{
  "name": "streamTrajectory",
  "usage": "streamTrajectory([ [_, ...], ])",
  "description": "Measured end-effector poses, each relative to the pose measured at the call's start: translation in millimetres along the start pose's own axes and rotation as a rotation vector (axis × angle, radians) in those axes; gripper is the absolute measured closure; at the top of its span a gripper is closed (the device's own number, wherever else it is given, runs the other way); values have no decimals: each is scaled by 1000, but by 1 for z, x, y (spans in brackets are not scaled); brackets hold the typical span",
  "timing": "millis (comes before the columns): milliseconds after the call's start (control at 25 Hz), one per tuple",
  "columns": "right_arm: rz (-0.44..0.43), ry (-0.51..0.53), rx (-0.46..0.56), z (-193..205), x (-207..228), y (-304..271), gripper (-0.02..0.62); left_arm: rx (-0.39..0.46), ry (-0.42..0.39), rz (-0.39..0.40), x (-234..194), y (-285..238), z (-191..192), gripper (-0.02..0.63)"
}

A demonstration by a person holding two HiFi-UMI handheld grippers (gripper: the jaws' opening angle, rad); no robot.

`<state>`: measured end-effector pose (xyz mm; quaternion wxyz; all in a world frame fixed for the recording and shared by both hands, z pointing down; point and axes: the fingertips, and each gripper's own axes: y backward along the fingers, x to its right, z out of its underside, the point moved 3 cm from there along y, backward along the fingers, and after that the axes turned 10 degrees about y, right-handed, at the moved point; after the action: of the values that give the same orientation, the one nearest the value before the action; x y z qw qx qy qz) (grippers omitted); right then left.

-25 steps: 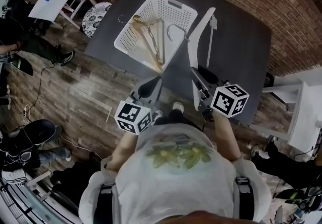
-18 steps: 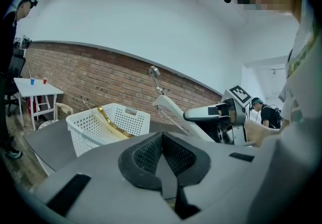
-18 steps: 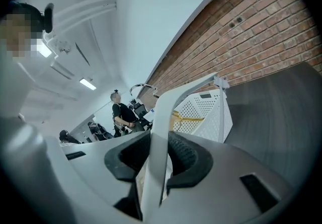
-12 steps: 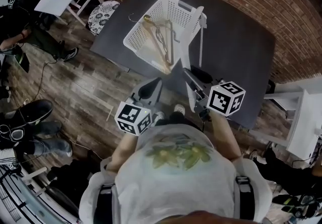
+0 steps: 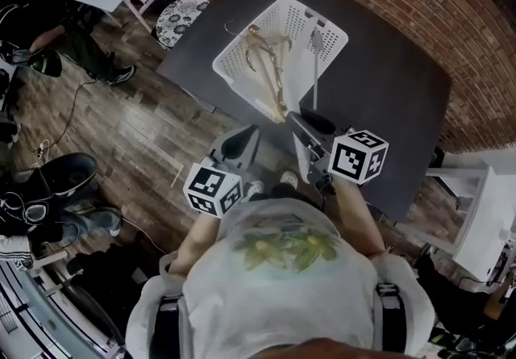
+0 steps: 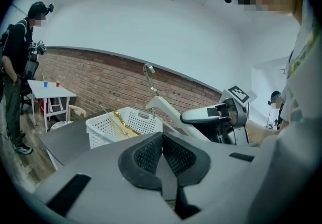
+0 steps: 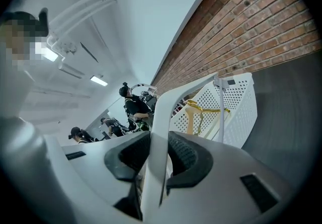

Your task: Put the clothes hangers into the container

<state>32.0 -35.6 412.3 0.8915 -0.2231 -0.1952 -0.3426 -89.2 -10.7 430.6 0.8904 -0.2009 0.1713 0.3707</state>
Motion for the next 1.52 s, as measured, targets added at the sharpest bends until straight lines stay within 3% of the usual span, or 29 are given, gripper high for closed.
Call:
streamTrajectory([
  [360, -57, -75, -37, -7, 14, -27, 469, 19, 17, -58, -15, -5, -6, 577],
  [960, -81, -199, -135, -14, 47, -57, 469, 52, 14, -108, -27, -25, -28, 577],
  [1520, -132, -252, -173, -17, 64, -77, 464, 81, 21, -174, -31, -27, -31, 577],
])
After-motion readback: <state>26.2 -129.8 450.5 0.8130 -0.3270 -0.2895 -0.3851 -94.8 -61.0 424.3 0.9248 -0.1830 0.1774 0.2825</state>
